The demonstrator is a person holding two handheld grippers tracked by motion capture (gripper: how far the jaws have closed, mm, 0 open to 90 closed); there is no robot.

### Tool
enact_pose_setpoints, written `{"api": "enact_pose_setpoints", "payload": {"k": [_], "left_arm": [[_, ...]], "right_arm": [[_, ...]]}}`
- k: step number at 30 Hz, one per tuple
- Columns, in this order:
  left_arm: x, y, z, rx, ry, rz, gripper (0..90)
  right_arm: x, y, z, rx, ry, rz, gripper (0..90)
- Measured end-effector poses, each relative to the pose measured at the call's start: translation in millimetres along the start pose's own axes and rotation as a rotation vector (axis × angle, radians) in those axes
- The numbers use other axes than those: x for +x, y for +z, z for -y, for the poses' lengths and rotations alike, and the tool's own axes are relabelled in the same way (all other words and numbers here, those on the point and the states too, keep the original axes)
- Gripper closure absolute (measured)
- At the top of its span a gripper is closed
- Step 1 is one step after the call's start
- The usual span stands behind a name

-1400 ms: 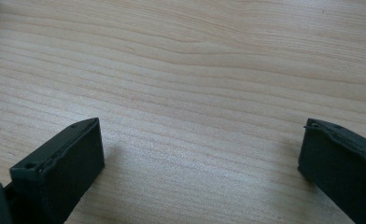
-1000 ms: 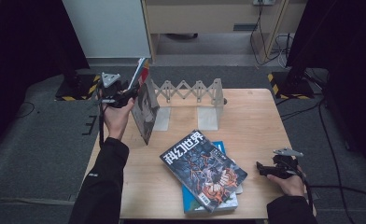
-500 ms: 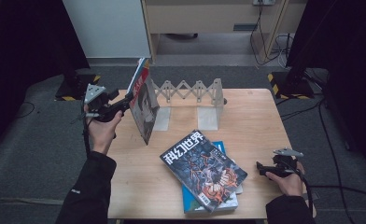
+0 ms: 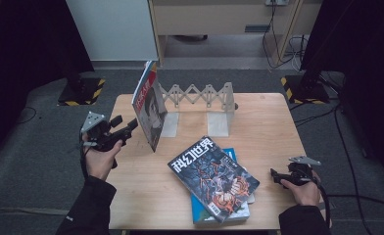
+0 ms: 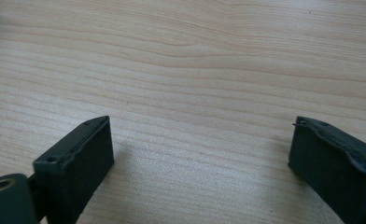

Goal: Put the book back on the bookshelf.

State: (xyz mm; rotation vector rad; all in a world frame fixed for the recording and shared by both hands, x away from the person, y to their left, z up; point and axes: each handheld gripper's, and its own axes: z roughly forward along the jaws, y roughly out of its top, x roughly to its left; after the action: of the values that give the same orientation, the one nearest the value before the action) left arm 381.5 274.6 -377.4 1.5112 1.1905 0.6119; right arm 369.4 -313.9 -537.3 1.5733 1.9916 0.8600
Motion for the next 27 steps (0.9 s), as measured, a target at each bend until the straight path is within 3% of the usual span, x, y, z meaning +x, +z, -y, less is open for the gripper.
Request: {"api": "enact_pose_setpoints", "payload": {"k": [3,8,12,14,17,27], "left_arm": [[-0.9,3.4,17.4,0.035,-0.007,0.02,31.8],[-4.7,8.8,39.2,0.11,0.039,0.056,30.3],[-9.6,10.0,51.6,0.116,0.051,0.083,31.7],[-11.6,11.1,57.6,0.132,0.049,0.072,30.0],[-13.5,14.5,65.8,0.138,0.039,0.103,29.4],[-30.7,34.1,93.1,0.251,0.051,0.134,26.7]], "right_arm": [[0.0,-2.5,-1.4,0.015,-0.006,0.005,13.2],[2.4,-5.4,-2.5,0.021,0.006,-0.026,15.2],[6.4,-10.6,-6.0,-0.007,-0.002,-0.034,16.9],[8.8,-13.1,-7.4,-0.019,-0.007,-0.036,17.7],[13.5,-17.1,-8.5,-0.034,0.007,-0.058,19.9],[30.5,-34.8,-17.5,-0.11,0.008,-0.113,21.9]]}}
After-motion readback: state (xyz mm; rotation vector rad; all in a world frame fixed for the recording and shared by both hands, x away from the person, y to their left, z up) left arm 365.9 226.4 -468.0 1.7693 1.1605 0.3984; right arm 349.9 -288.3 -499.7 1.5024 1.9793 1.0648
